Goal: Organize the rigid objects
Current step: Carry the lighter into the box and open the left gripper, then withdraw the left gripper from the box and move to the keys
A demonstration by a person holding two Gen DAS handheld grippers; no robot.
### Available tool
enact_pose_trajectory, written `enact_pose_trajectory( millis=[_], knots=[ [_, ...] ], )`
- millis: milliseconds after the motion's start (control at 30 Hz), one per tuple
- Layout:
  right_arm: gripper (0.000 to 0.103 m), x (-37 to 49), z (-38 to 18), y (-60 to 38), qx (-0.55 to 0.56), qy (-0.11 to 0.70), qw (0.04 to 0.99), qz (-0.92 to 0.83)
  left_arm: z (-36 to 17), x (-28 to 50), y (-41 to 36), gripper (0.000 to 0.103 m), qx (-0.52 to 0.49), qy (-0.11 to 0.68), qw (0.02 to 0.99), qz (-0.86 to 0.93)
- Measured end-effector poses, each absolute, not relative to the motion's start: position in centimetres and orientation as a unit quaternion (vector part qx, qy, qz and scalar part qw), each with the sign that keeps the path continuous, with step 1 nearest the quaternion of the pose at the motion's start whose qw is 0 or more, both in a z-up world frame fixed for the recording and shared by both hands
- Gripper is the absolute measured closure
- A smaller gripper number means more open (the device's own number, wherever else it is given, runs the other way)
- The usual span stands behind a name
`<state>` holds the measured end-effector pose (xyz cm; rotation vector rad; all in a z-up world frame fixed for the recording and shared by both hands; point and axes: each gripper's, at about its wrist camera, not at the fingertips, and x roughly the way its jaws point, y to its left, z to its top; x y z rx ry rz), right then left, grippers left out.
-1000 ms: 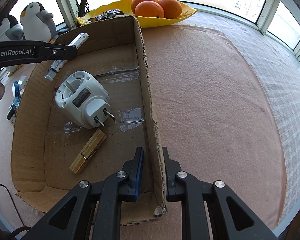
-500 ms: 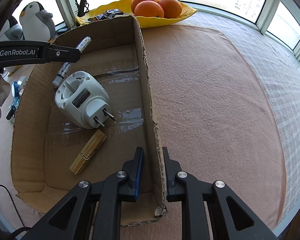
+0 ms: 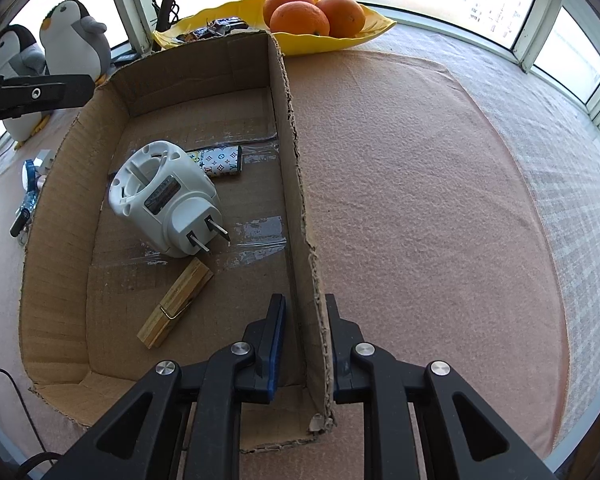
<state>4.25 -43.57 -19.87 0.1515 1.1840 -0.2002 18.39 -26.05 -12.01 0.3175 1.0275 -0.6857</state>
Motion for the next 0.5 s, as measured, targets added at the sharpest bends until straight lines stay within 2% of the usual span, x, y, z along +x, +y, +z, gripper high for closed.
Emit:
enact_pose_trajectory(
  millis=[267,500],
  knots=[
    [0.086,4.1,-19.8,-43.5,0.068,0.557,0.822,-0.095,-10.6,19.2,-16.2,0.038,0.129,0.472,0.828,-0.274],
    [0.085,4.4,-19.7,-43.4,0.063,0.557,0.822,-0.098,-13.0,18.6,-8.8,0.038,0.153,0.49,0.829,-0.223]
  ],
)
